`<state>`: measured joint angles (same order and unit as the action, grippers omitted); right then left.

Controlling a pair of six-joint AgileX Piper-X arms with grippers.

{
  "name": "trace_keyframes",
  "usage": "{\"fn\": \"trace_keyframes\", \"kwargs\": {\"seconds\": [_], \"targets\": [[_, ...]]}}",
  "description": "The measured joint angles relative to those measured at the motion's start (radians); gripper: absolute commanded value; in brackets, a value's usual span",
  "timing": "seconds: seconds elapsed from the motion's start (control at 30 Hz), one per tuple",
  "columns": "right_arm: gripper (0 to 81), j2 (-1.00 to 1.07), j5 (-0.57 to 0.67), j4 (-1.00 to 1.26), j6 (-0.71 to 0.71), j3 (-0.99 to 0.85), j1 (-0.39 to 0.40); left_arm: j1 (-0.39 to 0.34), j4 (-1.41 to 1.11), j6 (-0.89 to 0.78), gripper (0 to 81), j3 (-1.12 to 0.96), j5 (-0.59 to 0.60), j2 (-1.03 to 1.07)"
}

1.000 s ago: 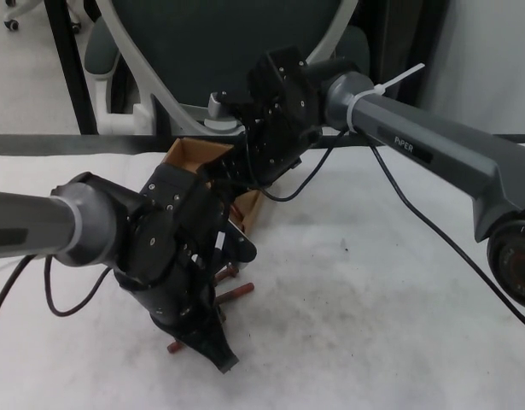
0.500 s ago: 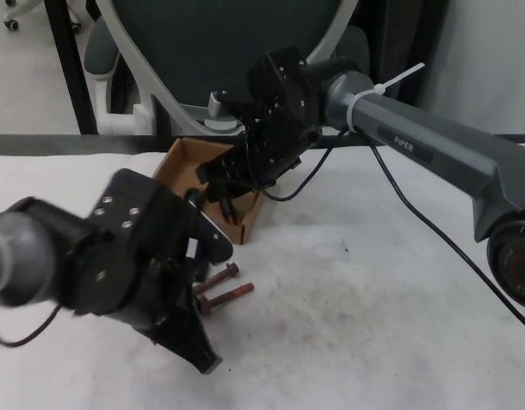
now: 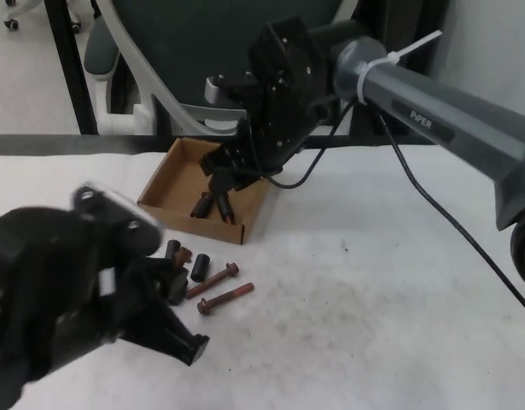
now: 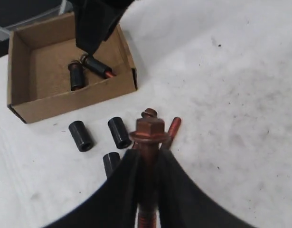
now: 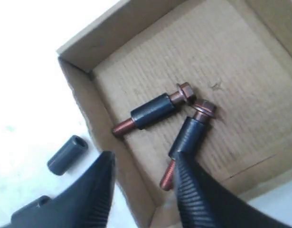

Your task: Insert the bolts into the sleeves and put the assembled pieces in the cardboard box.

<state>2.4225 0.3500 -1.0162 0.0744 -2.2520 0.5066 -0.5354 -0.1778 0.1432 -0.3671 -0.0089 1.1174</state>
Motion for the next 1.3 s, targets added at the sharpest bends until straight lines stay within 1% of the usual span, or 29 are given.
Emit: {"fn": "trace_keyframes", "kwargs": {"seconds": [0.23, 0.3, 0.4, 0.63, 0.73, 0.77, 0.87, 0.93, 1.03, 1.13, 1.2, 1.3], "targets": [[39.1, -0.008, 0.0, -0.024, 0.012, -0.002, 0.038, 0.0, -0.034, -0.018, 0.8, 0.064, -0.038, -0.141], [39.1, -0.016, 0.0, -0.024, 0.018, 0.007, 0.048, 0.0, -0.049, -0.03, 0.8, 0.097, -0.057, -0.213], [39.1, -0.034, -0.002, -0.025, 0.03, 0.024, 0.056, 0.011, -0.076, -0.048, 0.8, 0.135, -0.064, -0.28], [39.1, -0.138, -0.022, -0.033, 0.056, 0.136, 0.063, 0.049, -0.093, -0.097, 0.8, 0.217, -0.064, -0.43], [39.1, -0.19, -0.029, -0.017, 0.056, 0.219, 0.069, 0.054, -0.093, -0.108, 0.8, 0.235, -0.064, -0.465], [39.1, -0.231, -0.037, 0.008, 0.056, 0.277, 0.076, 0.055, -0.091, -0.112, 0.8, 0.238, -0.064, -0.479], [39.1, -0.29, -0.047, 0.067, 0.056, 0.372, 0.101, 0.055, -0.091, -0.121, 0.8, 0.238, -0.064, -0.501], [39.1, -0.323, -0.066, 0.094, 0.046, 0.427, 0.124, 0.055, -0.091, -0.13, 0.8, 0.238, -0.064, -0.518], [39.1, -0.342, -0.075, 0.103, 0.027, 0.456, 0.144, 0.055, -0.089, -0.156, 0.8, 0.238, -0.046, -0.536], [39.1, -0.347, -0.086, 0.109, -0.018, 0.467, 0.169, 0.055, -0.087, -0.169, 0.8, 0.238, -0.029, -0.539], [39.1, -0.347, -0.112, 0.116, -0.057, 0.467, 0.189, 0.055, -0.087, -0.176, 0.8, 0.238, -0.019, -0.539], [39.1, -0.347, -0.158, 0.129, -0.121, 0.467, 0.198, 0.055, -0.085, -0.181, 0.8, 0.238, -0.012, -0.539]]}}
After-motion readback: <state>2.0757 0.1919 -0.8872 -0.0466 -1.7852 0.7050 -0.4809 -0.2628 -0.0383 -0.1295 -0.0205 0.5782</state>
